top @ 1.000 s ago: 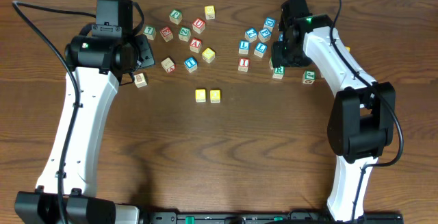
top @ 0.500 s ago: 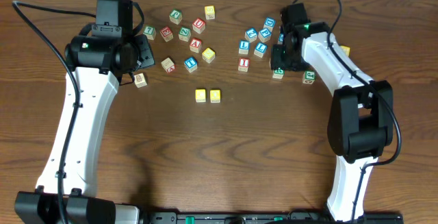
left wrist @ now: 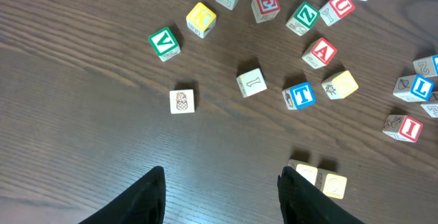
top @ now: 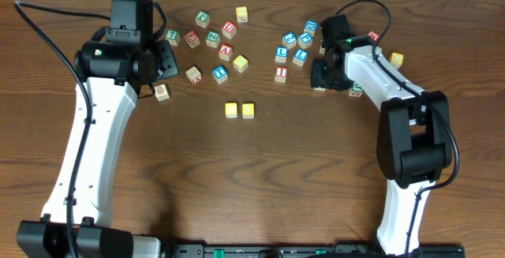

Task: Spell out CORL
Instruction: 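Lower the right gripper and close on the green R block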

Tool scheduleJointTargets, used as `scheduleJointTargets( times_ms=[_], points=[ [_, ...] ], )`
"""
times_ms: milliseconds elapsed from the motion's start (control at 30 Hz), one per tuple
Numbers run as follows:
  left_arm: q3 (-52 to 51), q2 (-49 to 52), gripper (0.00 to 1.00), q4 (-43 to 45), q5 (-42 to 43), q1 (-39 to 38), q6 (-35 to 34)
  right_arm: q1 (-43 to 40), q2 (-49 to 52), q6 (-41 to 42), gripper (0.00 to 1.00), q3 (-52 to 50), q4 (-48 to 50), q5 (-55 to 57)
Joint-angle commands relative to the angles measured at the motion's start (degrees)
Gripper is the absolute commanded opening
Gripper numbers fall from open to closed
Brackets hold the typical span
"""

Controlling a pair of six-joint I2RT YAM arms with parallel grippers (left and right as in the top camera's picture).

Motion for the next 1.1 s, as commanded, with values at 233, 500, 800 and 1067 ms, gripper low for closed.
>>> scheduleJointTargets(
  times_ms=[233, 500, 800, 1067],
  points=[
    [0.50, 0.46, 0.52, 0.04, -0.48, 0.24, 0.98, 0.66, -1.20, 0.63, 0.39, -2.51, 2.16, -0.28],
    [0.50, 0.46, 0.52, 0.04, -0.50, 0.24, 0.98, 0.37, -1.22, -0.35, 0.41, -2.36, 3.76, 0.15],
    [0.50, 0.46, 0.52, 0.04, -0.48, 0.24, 0.98, 0.33, -1.22, -1.36, 0.38, -1.90, 4.94, 0.55],
    [0.50, 0.46, 0.52, 0.04, -0.50, 0.24, 0.98, 0.26, -1.22, -2.25, 0.35, 0.74, 2.86, 0.55]
  ],
)
